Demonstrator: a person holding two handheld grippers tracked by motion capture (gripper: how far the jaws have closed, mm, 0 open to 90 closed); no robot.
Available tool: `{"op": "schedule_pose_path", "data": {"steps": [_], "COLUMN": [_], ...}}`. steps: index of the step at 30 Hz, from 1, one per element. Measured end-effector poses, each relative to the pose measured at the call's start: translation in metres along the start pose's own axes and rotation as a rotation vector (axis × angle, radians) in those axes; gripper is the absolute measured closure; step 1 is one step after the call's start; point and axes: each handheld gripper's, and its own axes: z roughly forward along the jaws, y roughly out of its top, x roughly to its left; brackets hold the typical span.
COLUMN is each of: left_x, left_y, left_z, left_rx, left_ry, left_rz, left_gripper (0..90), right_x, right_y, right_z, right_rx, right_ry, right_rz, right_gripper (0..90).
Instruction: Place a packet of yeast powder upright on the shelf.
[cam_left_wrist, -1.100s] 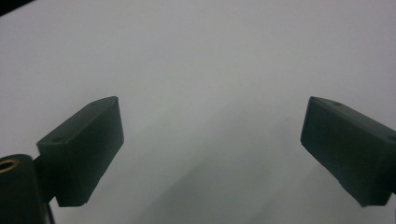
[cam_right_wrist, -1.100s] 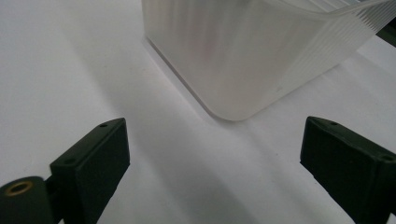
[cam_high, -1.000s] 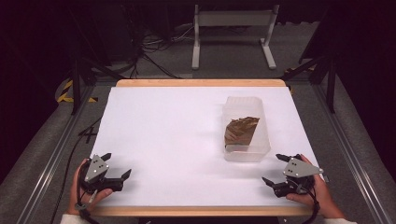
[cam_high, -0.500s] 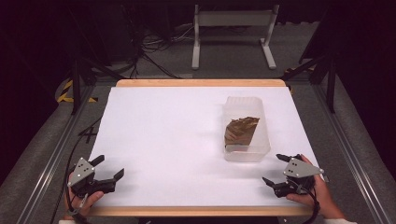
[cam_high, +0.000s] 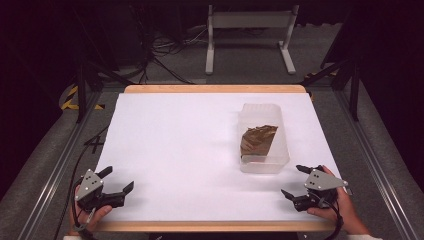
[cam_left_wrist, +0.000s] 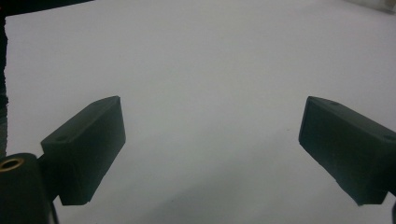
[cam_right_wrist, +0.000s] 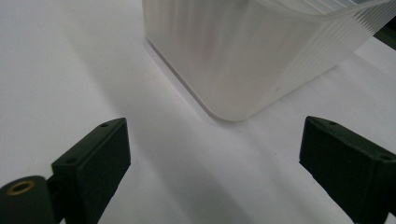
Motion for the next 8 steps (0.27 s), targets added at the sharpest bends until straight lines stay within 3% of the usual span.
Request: {"op": "schedule_pose_path", "data": {"steps": [8], "left_x": [0.0005], "left_y": [-0.0002], "left_z": [0.0], "left_rx": [-0.003], "left_ry": [0.003], "left_rz": [-0.003], "left_gripper": [7.7], "right_x": [-0.004], "right_y": [-0.0023], "right_z": [-0.0009], "right_rx": [-0.004], "right_ry": [-0.011], "right_rz": [0.006], "right_gripper": [9.4]}}
